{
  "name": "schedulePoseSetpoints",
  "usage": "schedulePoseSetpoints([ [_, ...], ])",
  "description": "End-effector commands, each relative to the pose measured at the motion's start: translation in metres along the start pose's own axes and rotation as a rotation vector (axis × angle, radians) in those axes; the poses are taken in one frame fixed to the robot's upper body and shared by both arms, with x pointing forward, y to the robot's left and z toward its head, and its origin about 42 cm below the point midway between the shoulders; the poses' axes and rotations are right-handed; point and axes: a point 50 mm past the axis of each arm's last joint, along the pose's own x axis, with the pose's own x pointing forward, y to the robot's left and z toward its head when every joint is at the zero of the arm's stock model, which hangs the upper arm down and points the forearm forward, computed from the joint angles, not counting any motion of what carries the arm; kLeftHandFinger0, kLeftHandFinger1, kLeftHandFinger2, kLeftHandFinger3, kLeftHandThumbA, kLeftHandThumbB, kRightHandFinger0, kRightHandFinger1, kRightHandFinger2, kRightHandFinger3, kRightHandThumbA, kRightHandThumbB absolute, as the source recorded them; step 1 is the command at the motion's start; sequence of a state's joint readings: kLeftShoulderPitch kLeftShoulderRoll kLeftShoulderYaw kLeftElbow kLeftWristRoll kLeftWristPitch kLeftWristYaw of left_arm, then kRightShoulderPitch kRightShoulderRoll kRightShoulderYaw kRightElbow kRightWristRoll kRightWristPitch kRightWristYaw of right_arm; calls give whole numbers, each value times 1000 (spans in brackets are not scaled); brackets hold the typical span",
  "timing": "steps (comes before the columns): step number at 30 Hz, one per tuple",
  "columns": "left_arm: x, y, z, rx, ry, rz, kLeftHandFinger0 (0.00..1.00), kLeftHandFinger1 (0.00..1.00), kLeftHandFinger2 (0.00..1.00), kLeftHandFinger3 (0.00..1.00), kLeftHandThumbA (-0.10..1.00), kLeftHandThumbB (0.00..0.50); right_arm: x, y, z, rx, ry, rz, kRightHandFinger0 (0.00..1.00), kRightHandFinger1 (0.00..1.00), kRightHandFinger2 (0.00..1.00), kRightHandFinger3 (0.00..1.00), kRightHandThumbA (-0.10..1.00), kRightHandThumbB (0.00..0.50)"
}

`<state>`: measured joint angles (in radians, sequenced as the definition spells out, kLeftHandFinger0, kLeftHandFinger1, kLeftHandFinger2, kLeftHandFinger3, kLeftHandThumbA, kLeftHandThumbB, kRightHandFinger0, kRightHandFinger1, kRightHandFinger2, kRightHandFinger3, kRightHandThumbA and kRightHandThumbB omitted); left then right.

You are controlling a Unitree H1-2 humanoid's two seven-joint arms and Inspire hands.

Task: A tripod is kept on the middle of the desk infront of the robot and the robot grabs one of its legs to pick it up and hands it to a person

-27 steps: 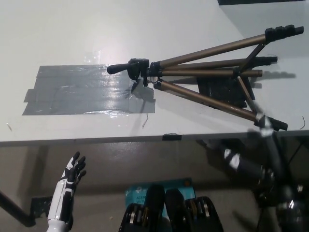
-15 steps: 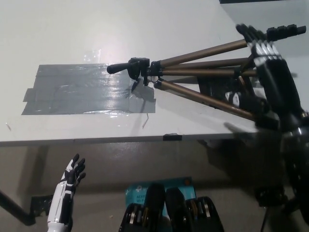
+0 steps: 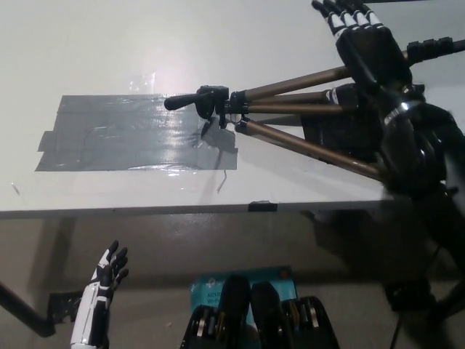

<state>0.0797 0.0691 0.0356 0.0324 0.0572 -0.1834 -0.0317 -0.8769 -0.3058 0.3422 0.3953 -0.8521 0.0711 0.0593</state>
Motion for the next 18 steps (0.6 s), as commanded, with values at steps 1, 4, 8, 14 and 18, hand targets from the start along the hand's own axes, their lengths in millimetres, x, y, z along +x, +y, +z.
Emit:
schedulePoseSetpoints([
  [1,-1,-4,8,5,-61,-7,1000,1000,1000,1000,1000,35,23,-18,0,-77,30,-27,1000,1000,1000,1000,1000,405],
  [4,2,-5,10,17,-72,-8,1000,1000,1000,1000,1000,26,33,-13,-2,-86,44,2,1000,1000,1000,1000,1000,422],
  [8,1,-6,10,15,-66,-3,1000,1000,1000,1000,1000,44,38,-3,-7,-110,63,78,1000,1000,1000,1000,1000,419],
  [14,5,-7,14,12,-80,-9,1000,1000,1000,1000,1000,44,47,0,-13,-168,62,62,1000,1000,1000,1000,983,421],
  [18,5,-10,13,7,-81,-14,1000,1000,1000,1000,1000,39,48,-3,-17,-170,-71,-182,843,819,915,1000,332,350],
])
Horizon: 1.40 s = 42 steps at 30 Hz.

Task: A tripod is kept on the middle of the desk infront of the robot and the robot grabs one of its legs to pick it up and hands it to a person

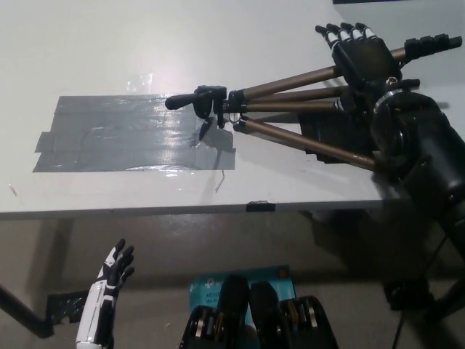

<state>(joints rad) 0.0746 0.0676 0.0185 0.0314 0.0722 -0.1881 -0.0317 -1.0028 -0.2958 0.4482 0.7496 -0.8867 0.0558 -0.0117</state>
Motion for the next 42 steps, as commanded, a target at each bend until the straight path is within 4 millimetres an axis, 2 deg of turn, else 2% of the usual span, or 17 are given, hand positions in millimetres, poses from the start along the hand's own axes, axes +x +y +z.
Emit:
schedulePoseSetpoints([
  [1,3,-4,11,-7,-69,6,1000,1000,1000,1000,1000,40,13,-38,6,-36,-152,-378,554,615,751,830,217,324],
  [2,3,-4,11,-9,-68,6,1000,1000,1000,1000,1000,41,13,-38,6,-37,-158,-395,418,528,652,726,164,315],
  [3,3,-4,11,-18,-68,7,1000,1000,1000,1000,1000,46,12,-40,10,-55,-181,-476,35,164,386,414,-81,279],
  [4,2,-3,11,-21,-67,6,1000,1000,1000,1000,1000,46,11,-39,12,-59,-189,-504,7,148,401,396,-96,266],
  [5,1,-3,11,-19,-68,5,1000,1000,1000,1000,1000,35,10,-40,14,-66,-203,-535,0,139,516,402,-100,250],
  [7,0,-3,10,-19,-69,7,1000,1000,1000,1000,1000,47,7,-41,17,-60,-234,-589,0,231,685,474,-100,247],
  [9,0,-3,10,-18,-70,7,1000,1000,1000,1000,1000,44,6,-41,18,-61,-238,-597,4,322,769,564,-100,270],
  [14,3,-3,11,-24,-70,5,1000,1000,1000,1000,1000,54,5,-38,18,-52,-252,-621,0,312,729,599,-100,274],
  [23,-1,-4,9,-24,-74,-4,1000,1000,1000,1000,1000,48,5,-30,15,-20,-244,-637,0,352,788,685,-100,256],
  [27,-4,-5,8,-16,-75,-12,1000,1000,1000,1000,1000,41,4,-30,13,3,-240,-660,0,357,788,673,-100,257],
  [28,-1,-5,8,-11,-81,-14,1000,1000,1000,1000,1000,39,4,-32,13,7,-240,-671,0,356,788,672,-100,257],
  [30,0,-4,9,-17,-79,-13,1000,1000,1000,1000,1000,61,6,-37,16,21,-253,-696,4,425,844,787,-100,240],
  [31,-1,-3,9,-12,-80,-10,993,1000,1000,1000,1000,72,6,-41,19,33,-257,-704,62,502,898,870,-100,230],
  [33,-2,-2,8,-9,-75,-10,986,1000,1000,1000,1000,57,6,-50,24,44,-260,-725,46,519,927,912,-100,226],
  [37,0,-1,9,2,-85,-18,968,1000,1000,1000,1000,24,7,-73,32,74,-300,-784,10,517,950,913,-100,212],
  [40,2,-1,8,3,-91,-22,967,1000,1000,1000,1000,17,10,-87,39,81,-322,-819,0,454,877,906,-100,213],
  [42,-6,-2,6,-4,-74,-23,974,1000,1000,1000,1000,38,7,-90,44,93,-341,-830,0,386,833,920,-100,188],
])
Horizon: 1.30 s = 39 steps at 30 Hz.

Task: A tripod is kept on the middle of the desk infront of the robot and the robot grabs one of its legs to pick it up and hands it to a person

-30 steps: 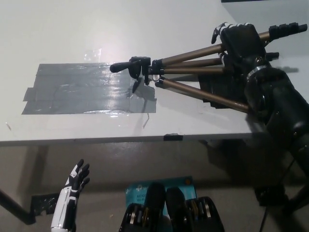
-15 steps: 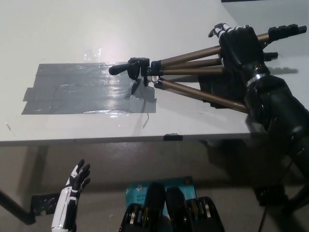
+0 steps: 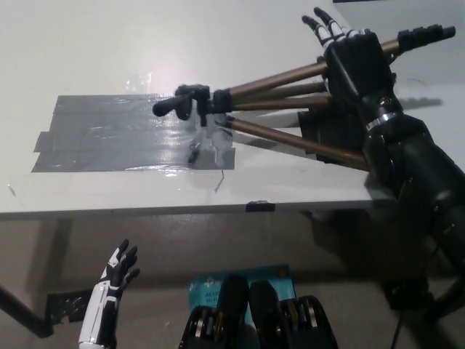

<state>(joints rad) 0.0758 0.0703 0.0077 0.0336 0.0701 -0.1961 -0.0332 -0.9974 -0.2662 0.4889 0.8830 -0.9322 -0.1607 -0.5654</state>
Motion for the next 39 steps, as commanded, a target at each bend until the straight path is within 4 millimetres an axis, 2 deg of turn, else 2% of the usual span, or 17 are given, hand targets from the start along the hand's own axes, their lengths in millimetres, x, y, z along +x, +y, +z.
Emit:
schedulePoseSetpoints([
  [1,-6,0,5,-1,-69,-10,973,1000,1000,1000,1000,37,61,-88,26,76,-141,-419,0,383,837,925,-100,187],
  [3,-6,2,5,5,-73,-19,965,1000,1000,1000,1000,33,64,-91,30,74,-143,-419,0,355,841,966,-100,205],
  [7,-5,1,7,6,-73,-20,957,1000,1000,1000,1000,34,65,-94,32,64,-152,-424,0,308,821,906,-100,223],
  [11,-3,0,8,8,-74,-24,930,1000,1000,1000,1000,27,70,-94,35,75,-170,-429,0,364,874,912,-100,242],
  [16,-4,0,9,24,-77,-30,886,1000,1000,1000,1000,31,77,-86,43,61,-166,-378,0,432,921,909,-100,214],
  [17,-4,0,8,19,-74,-33,887,1000,1000,1000,1000,37,78,-85,43,61,-170,-371,2,453,930,983,-100,211],
  [18,-5,-1,8,11,-71,-36,887,1000,1000,1000,1000,35,79,-84,44,62,-175,-363,0,477,938,891,-100,210],
  [20,-5,-2,8,14,-69,-36,878,1000,1000,1000,1000,25,83,-81,49,20,-169,-372,0,473,901,827,-100,220],
  [22,-6,-2,7,18,-66,-36,864,995,1000,1000,1000,32,84,-75,52,43,-163,-363,0,425,850,870,-100,203],
  [24,-8,-3,6,13,-61,-36,857,991,1000,1000,1000,17,84,-69,57,50,-159,-353,0,421,857,911,-100,184],
  [27,-2,-4,8,21,-75,-33,835,979,1000,1000,1000,1,88,-65,60,45,-162,-357,0,423,859,948,-100,204],
  [30,-9,-7,6,26,-64,-33,831,983,1000,1000,1000,0,81,-54,61,38,-151,-328,0,448,865,960,-100,244],
  [34,-11,-6,5,45,-68,-39,807,972,1000,1000,1000,5,77,-48,61,60,-136,-318,0,432,861,968,-100,249],
  [36,-13,-6,4,46,-62,-40,802,968,1000,1000,1000,11,74,-45,61,60,-135,-318,0,429,852,968,-100,237],
  [37,-13,-6,3,41,-62,-37,794,962,1000,1000,1000,21,74,-44,60,58,-131,-322,0,437,849,971,-100,206],
  [38,-12,-6,3,36,-65,-35,793,961,1000,1000,1000,21,74,-45,59,55,-129,-325,0,451,853,977,-100,209],
  [39,-10,-6,3,35,-70,-34,789,958,1000,1000,1000,10,75,-46,58,52,-128,-330,0,456,852,981,-100,184],
])
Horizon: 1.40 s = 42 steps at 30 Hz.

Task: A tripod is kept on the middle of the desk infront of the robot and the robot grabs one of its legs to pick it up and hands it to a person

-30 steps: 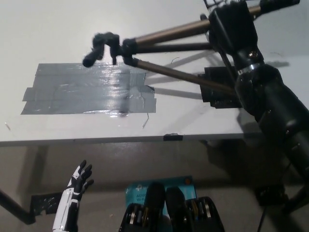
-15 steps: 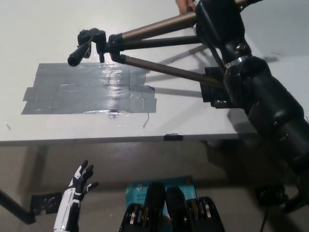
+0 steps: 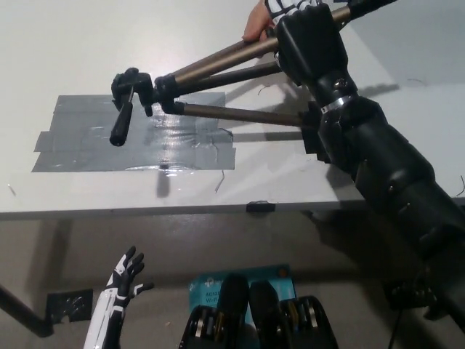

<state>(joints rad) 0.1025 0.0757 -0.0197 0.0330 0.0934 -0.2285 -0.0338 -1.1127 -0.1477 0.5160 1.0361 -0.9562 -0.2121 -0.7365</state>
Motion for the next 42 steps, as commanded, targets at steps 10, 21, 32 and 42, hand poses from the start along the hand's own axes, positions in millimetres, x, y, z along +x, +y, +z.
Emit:
schedulePoseSetpoints([
  [10,4,2,10,24,-59,-17,787,955,1000,1000,1000,15,40,-48,-7,47,26,-67,529,814,1000,1000,462,381],
  [21,10,5,14,11,-75,-23,818,971,1000,1000,1000,24,16,-133,-7,592,29,582,1000,1000,1000,1000,803,500],
  [32,11,5,15,1,-73,-12,817,966,1000,1000,1000,10,-34,-231,-8,589,-122,349,1000,1000,1000,1000,1000,464],
  [42,20,6,15,8,-77,3,792,959,1000,1000,1000,21,-135,-290,14,604,-183,171,1000,1000,1000,1000,1000,483],
])
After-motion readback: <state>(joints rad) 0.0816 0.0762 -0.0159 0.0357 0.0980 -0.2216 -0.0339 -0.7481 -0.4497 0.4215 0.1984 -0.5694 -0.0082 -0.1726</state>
